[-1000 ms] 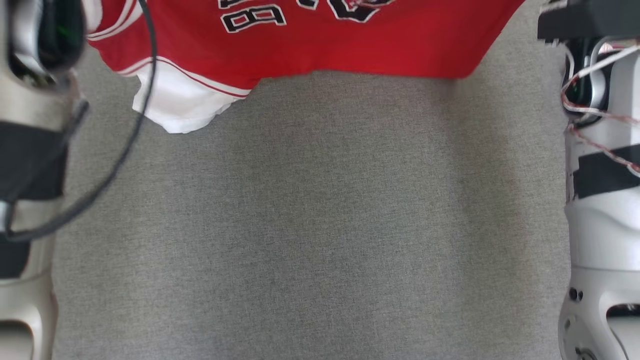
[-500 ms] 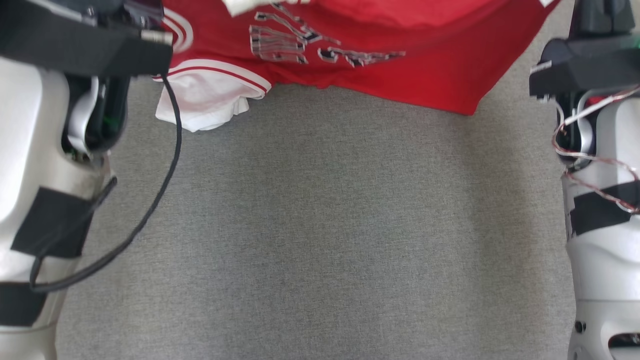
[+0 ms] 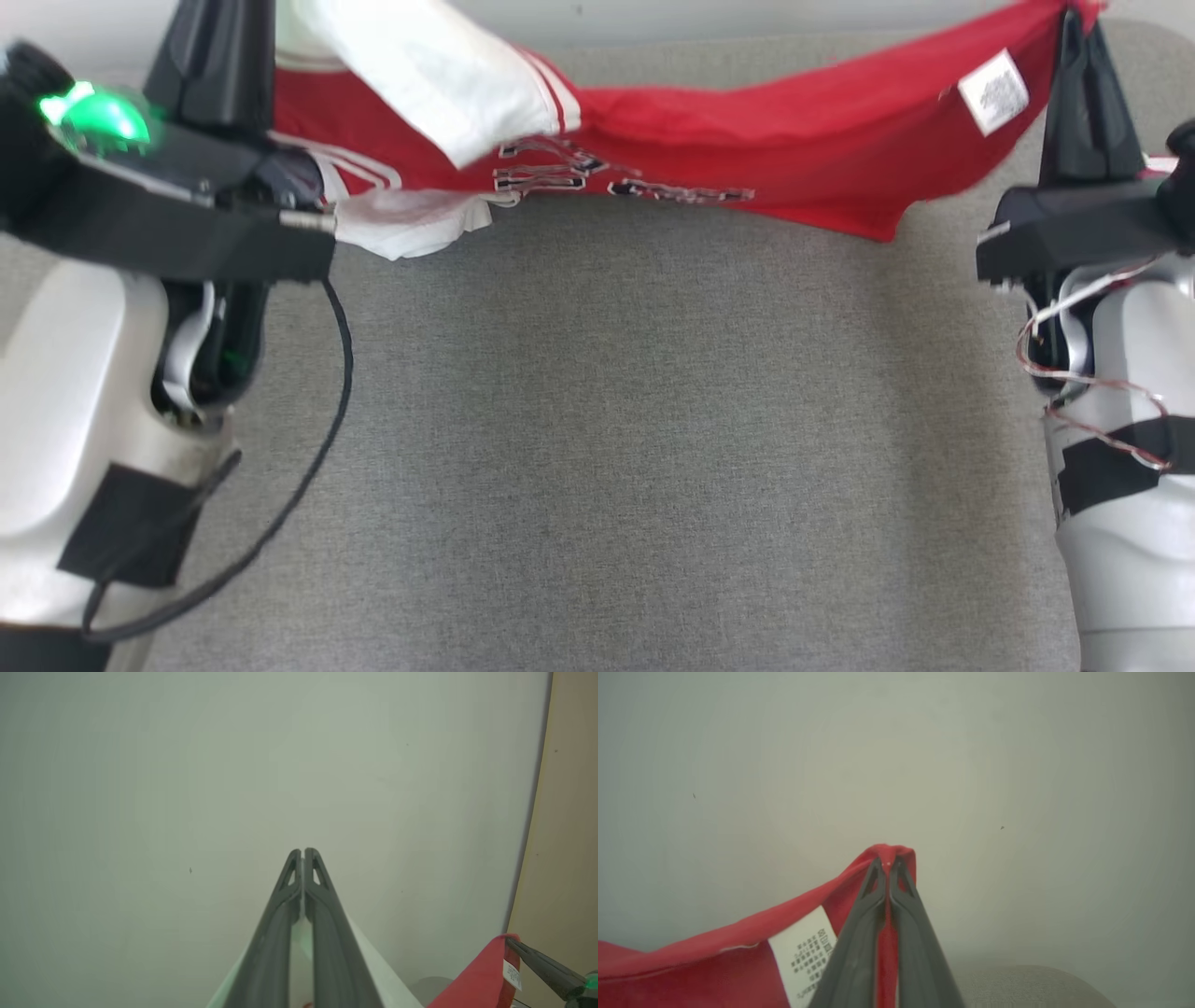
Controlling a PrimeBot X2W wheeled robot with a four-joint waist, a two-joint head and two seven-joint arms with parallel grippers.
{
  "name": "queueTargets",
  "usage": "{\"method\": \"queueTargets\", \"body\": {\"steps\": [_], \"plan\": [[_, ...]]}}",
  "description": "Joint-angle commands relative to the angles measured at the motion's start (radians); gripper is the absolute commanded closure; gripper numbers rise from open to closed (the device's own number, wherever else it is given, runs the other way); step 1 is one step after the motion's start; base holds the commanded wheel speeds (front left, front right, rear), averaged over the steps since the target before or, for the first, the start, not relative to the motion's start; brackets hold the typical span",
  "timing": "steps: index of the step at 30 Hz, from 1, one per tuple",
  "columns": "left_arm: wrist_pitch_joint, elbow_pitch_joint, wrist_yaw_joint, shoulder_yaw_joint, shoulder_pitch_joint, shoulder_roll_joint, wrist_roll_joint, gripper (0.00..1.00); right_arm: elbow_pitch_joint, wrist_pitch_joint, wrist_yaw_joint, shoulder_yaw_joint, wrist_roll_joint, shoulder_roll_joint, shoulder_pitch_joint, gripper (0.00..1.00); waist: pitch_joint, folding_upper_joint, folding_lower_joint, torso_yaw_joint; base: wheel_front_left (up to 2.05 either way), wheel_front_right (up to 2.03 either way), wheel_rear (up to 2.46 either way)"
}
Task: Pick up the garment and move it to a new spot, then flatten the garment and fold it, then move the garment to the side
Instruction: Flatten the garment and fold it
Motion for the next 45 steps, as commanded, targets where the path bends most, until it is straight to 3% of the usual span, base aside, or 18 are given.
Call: {"method": "queueTargets", "body": {"steps": [1, 11, 25, 36, 45], "plan": [[-0.003, -0.009, -0.001, 0.003, 0.027, -0.003, -0.004, 1.0, 0.003, 0.0, -0.002, 0.002, 0.008, -0.004, 0.019, 1.0, -0.007, 0.0, 0.0001, 0.004, 0.0, 0.0, 0.0], [-0.003, -0.02, -0.002, 0.023, 0.209, -0.028, -0.035, 1.0, 0.011, 0.016, -0.002, -0.02, 0.011, -0.011, 0.132, 1.0, -0.046, 0.0, 0.0001, 0.019, 0.0, 0.0, 0.0], [-0.003, -0.08, -0.002, 0.016, 0.491, -0.017, -0.092, 1.0, -0.011, 0.053, -0.002, -0.053, 0.019, 0.012, 0.263, 1.0, -0.103, 0.0, 0.0001, 0.037, 0.0, 0.0, 0.0], [-0.003, -0.125, 0.001, 0.114, 0.654, -0.09, -0.107, 1.0, -0.078, 0.128, -0.002, -0.141, 0.017, 0.044, 0.387, 1.0, -0.124, 0.0, 0.0001, 0.061, 0.0, 0.0, 0.0], [0.005, -0.127, 0.0, 0.072, 0.744, -0.099, -0.089, 1.0, -0.171, 0.236, -0.002, -0.178, 0.021, 0.092, 0.503, 1.0, -0.137, 0.0, 0.0001, 0.082, 0.0, 0.0, 0.0]]}}
